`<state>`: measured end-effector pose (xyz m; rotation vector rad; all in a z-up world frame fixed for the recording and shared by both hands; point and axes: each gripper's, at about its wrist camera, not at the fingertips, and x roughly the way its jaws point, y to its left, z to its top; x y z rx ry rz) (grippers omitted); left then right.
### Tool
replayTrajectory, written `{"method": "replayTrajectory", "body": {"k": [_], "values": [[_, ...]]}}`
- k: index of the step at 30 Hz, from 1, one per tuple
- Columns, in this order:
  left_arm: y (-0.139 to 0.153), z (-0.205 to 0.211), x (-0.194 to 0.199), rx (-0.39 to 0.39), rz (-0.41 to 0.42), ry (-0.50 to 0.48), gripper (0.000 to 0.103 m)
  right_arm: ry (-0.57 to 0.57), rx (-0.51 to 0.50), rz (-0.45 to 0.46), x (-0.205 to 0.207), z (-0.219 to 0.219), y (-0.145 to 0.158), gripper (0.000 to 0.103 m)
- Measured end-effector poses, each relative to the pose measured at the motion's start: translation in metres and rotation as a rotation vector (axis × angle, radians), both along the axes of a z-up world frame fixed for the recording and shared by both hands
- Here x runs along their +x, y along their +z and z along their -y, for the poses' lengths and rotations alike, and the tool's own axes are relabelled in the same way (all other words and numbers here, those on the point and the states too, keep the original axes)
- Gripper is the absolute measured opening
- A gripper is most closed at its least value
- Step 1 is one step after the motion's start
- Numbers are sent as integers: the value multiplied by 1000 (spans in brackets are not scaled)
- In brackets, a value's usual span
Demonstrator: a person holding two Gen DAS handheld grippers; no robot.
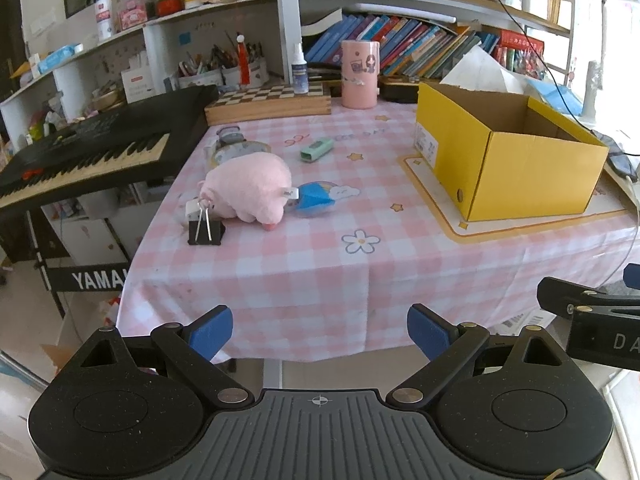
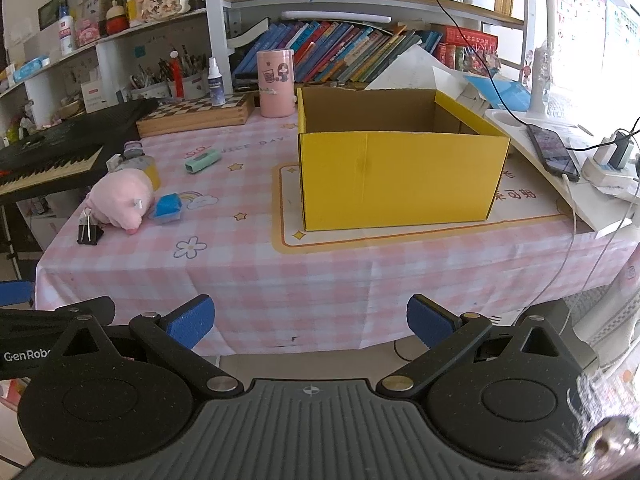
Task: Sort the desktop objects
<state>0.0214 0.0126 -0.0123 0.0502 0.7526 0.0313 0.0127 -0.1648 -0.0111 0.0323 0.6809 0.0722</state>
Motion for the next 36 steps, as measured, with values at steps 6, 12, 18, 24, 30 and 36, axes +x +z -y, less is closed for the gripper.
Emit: {"method": "replayTrajectory", "body": {"k": [6, 12, 18, 24, 30, 36], "values": [[3, 2, 0, 19, 4, 7, 96, 3, -6, 7, -1, 1, 1, 103], [1, 1, 1, 8, -7, 10, 96, 8, -12, 18, 0, 0, 3, 103], [2, 0, 1, 2, -1, 10, 96, 5, -8, 18, 1, 1, 3, 103], [1, -2, 2, -8, 2, 3, 96, 4, -9, 20, 1, 0, 3, 103], [1, -1, 2, 4, 0, 1, 96, 0, -1, 31, 0, -1, 4, 103], [2, 2, 2, 11, 1, -25, 96, -6, -17, 49, -1, -4, 8, 103]]}}
